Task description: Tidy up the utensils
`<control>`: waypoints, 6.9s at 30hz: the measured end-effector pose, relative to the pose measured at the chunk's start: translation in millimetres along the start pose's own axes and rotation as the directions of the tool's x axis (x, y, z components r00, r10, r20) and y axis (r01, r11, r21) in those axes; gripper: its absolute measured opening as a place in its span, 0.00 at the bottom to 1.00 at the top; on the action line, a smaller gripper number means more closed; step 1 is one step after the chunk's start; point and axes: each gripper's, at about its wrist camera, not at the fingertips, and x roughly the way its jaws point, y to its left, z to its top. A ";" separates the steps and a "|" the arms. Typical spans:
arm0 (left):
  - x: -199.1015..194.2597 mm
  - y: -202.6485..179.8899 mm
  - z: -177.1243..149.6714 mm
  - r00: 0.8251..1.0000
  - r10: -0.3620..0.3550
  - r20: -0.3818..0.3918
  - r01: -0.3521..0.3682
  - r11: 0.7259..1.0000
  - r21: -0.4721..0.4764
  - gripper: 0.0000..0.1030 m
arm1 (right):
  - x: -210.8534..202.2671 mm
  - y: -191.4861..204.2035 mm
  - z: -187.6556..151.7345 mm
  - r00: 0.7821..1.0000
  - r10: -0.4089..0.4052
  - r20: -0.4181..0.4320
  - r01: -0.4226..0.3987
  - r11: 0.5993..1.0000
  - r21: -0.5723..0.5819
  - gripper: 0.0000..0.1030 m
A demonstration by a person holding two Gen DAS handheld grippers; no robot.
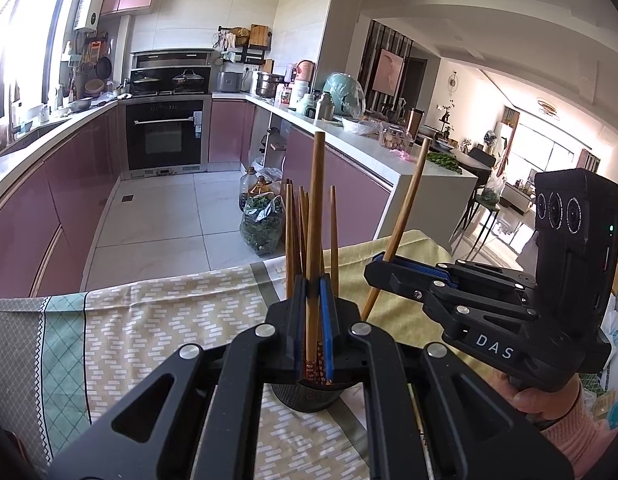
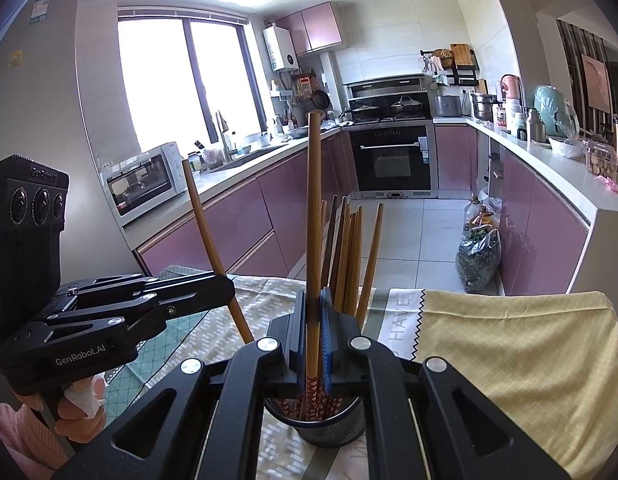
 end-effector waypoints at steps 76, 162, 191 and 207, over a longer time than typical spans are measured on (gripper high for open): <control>52.8 53.4 -36.9 0.995 0.078 -0.061 -0.081 0.995 -0.049 0.48 | 32.3 -11.1 -16.3 0.995 -0.012 -0.094 0.016 0.999 0.038 0.25; -141.6 48.8 -132.4 0.806 0.507 0.305 -0.492 0.861 -0.131 0.95 | -59.1 81.8 -81.9 0.966 -0.121 0.228 0.149 0.982 -0.112 0.94; -140.8 48.7 -135.1 0.803 0.514 0.303 -0.497 0.857 -0.137 0.95 | -58.0 85.2 -83.4 0.966 -0.126 0.226 0.153 0.983 -0.105 0.94; -140.9 48.5 -135.2 0.803 0.513 0.304 -0.496 0.857 -0.136 0.95 | -58.1 84.8 -83.3 0.966 -0.126 0.225 0.152 0.983 -0.104 0.94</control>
